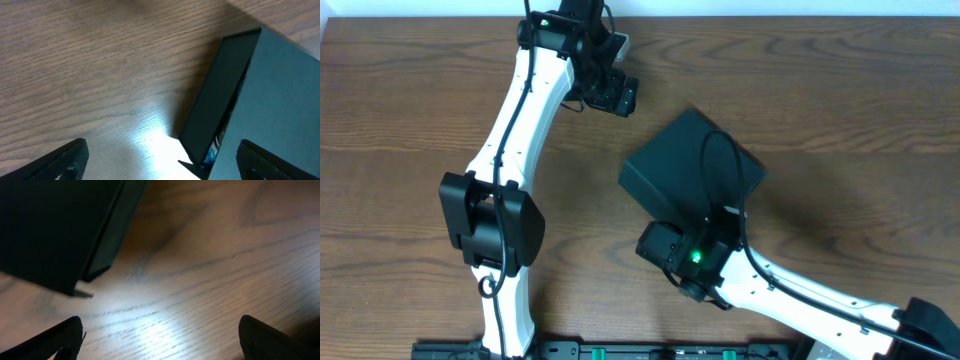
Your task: Pack container
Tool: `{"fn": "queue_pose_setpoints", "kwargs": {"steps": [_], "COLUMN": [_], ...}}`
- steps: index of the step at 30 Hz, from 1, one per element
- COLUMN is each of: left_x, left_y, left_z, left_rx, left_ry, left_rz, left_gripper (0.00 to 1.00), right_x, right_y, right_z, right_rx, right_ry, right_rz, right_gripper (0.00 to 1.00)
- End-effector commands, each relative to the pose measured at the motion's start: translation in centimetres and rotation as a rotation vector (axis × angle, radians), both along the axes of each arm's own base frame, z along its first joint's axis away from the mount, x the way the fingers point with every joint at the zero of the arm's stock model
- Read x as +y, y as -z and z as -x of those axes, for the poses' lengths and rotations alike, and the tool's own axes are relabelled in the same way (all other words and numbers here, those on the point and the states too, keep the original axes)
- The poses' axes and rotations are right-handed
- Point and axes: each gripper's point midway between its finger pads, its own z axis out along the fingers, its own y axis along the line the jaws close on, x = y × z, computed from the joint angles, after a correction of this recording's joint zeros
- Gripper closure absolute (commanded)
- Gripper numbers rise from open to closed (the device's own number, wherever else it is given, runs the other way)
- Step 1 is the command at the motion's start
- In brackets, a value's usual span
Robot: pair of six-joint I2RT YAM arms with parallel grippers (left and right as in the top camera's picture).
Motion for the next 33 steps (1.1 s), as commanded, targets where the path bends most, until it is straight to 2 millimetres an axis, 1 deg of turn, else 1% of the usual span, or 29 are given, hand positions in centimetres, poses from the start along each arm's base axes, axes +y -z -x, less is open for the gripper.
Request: {"fn": "queue_pose_setpoints", "kwargs": {"steps": [1,5,11,14,18,20,27,30,33], "left_x": [-0.1,-0.3,-0.9,-0.9,-1.0,-1.1,-1.6,-1.6,-1.2], "left_y": [0.1,-0.1,-0.2,-0.2,-0.2,-0.3,-0.4,-0.4,-0.3], "left_z": [0.1,0.0,0.1,0.1,0.1,0.2,0.5,0.5,0.4], "left_rx": [-0.003,-0.009,-0.010,-0.009,-0.007,-0.004,0.007,0.007,0.005], "left_ry": [0.021,0.025,0.052,0.051,0.053,0.056,0.065,0.065,0.058], "left_rz": [0.002,0.014,0.042,0.043,0.049,0.058,0.086,0.086,0.061], "left_gripper": [0.05,0.05,0.05,0.05,0.05,0.04,0.04,0.04,0.04], "right_x": [-1.1,-1.8,-1.8,-2.4,-3.5,-4.5,-6.8,-6.9,-6.2], "right_y": [0.1,0.2,1.4,1.4,1.2,0.9,0.4,0.5,1.1], "right_z": [-1.0,-1.5,-1.9,-1.9,-1.9,-1.8,-1.7,-1.7,-1.1], "right_rx": [-0.064,-0.076,-0.098,-0.096,-0.093,-0.087,-0.072,-0.061,-0.019], "right_ry": [0.041,0.065,0.099,0.101,0.108,0.119,0.154,0.172,0.185], "right_rz": [0.044,0.057,0.023,0.044,0.087,0.126,0.200,0.193,0.148], "right_gripper": [0.01,0.01,0.01,0.01,0.01,0.01,0.01,0.01,0.01]}}
